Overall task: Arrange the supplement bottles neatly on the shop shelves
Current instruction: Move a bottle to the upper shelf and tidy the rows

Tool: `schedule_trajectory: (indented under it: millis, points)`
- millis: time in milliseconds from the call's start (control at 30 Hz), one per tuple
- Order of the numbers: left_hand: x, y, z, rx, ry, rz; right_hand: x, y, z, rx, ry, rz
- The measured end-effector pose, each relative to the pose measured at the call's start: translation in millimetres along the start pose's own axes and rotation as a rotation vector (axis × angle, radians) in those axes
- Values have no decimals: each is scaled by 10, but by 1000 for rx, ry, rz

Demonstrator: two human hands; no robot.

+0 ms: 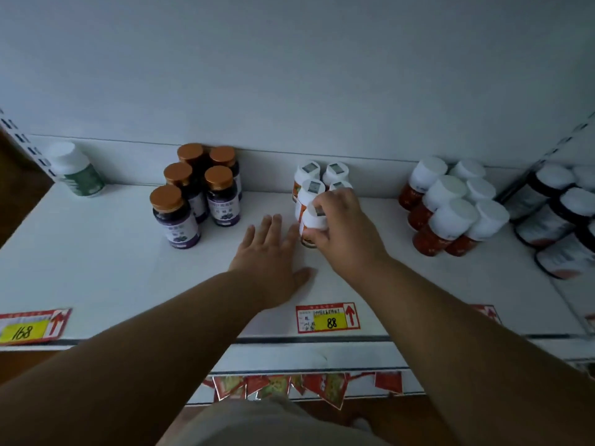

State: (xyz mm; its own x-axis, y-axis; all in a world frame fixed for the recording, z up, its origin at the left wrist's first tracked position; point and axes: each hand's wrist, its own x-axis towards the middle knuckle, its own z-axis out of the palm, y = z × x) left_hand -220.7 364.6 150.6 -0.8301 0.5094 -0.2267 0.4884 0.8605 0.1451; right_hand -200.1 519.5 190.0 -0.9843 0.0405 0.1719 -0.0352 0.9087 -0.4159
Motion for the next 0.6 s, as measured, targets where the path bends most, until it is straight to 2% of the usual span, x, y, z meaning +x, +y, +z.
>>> schedule_trajectory:
  millis: [100,233,333,600]
  points:
    - [-71,-60,-26,-51,17,58,-34,-102,-31,-71,20,39]
    - [-305,-74,-116,-208,206,76,-267,-227,-83,-35,146,111]
    - [-480,-26,-128,-274,311,145,-475,-283,-82,-17,151,150]
    - [-767,551,-145,-254,289,338,-1159,-107,-415,52,283,264]
